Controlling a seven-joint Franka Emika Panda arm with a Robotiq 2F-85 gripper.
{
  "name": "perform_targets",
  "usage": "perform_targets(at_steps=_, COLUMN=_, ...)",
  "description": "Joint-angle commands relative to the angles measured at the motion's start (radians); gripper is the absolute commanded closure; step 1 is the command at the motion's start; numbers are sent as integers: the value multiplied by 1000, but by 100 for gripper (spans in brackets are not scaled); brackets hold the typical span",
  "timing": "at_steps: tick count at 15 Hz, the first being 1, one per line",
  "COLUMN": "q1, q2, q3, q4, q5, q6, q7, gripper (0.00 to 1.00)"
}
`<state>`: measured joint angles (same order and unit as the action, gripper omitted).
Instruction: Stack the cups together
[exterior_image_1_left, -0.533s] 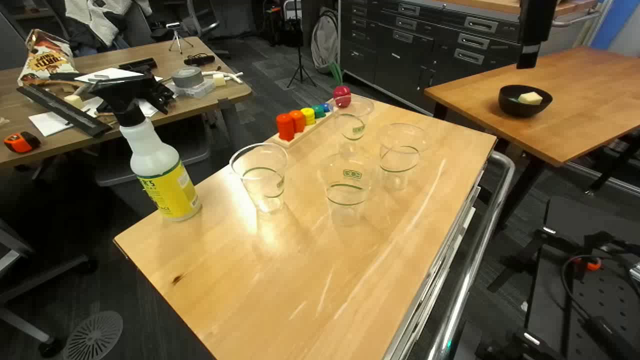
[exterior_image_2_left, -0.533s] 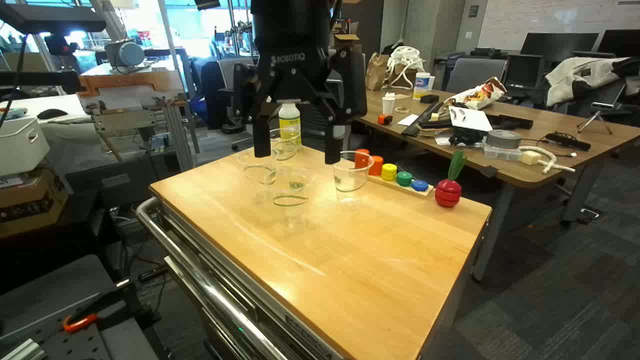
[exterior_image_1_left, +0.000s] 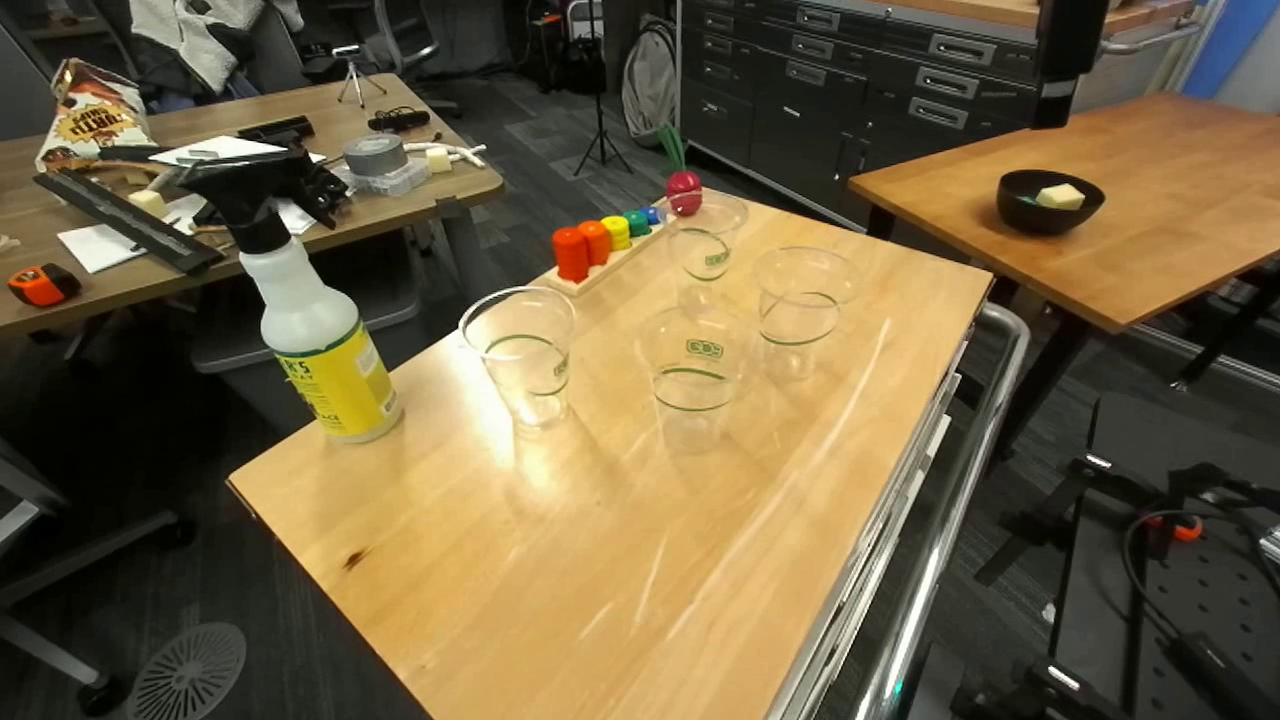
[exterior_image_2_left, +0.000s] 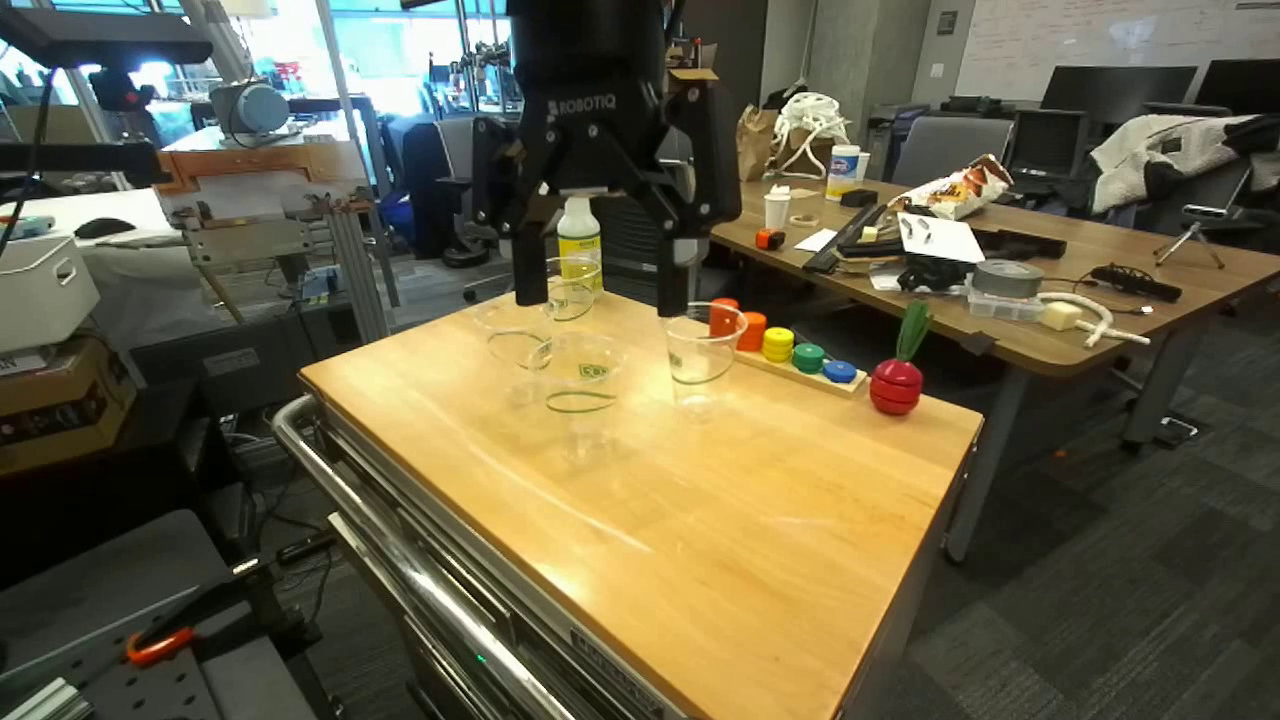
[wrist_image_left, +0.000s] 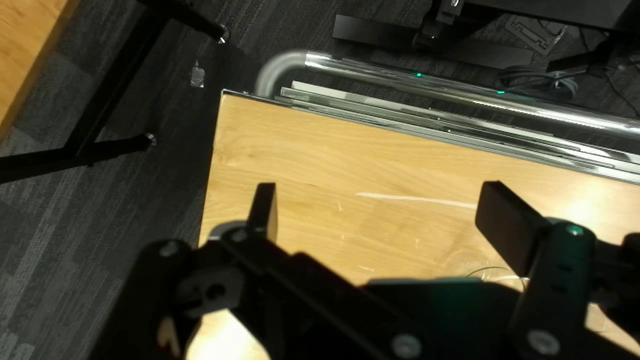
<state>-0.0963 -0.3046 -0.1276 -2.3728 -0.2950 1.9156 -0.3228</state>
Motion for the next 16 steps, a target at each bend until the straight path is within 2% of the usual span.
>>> perform_targets(at_steps=1, q1=8, q2=36, q3=-6, q4=29, q5=31, q6=13, q7=7, gripper=0)
perform_targets(at_steps=3, q1=17, q2=78, q3=-12, q4=51, q5=95, q6=22, q7=-3, gripper=0)
perform_targets(at_steps=7, q1=30, q2=140, q3=-8, q4=53, q5=254, q6=113, q7=-6, gripper=0)
perform_targets(at_steps=13, q1=33, q2=195, q3=14, q4=4, q5=303, q6=291, q7=-9, gripper=0)
perform_targets(at_steps=16, q1=35, q2=221, q3=22, q4=-10, q5=311, q6=341, q7=-19, gripper=0)
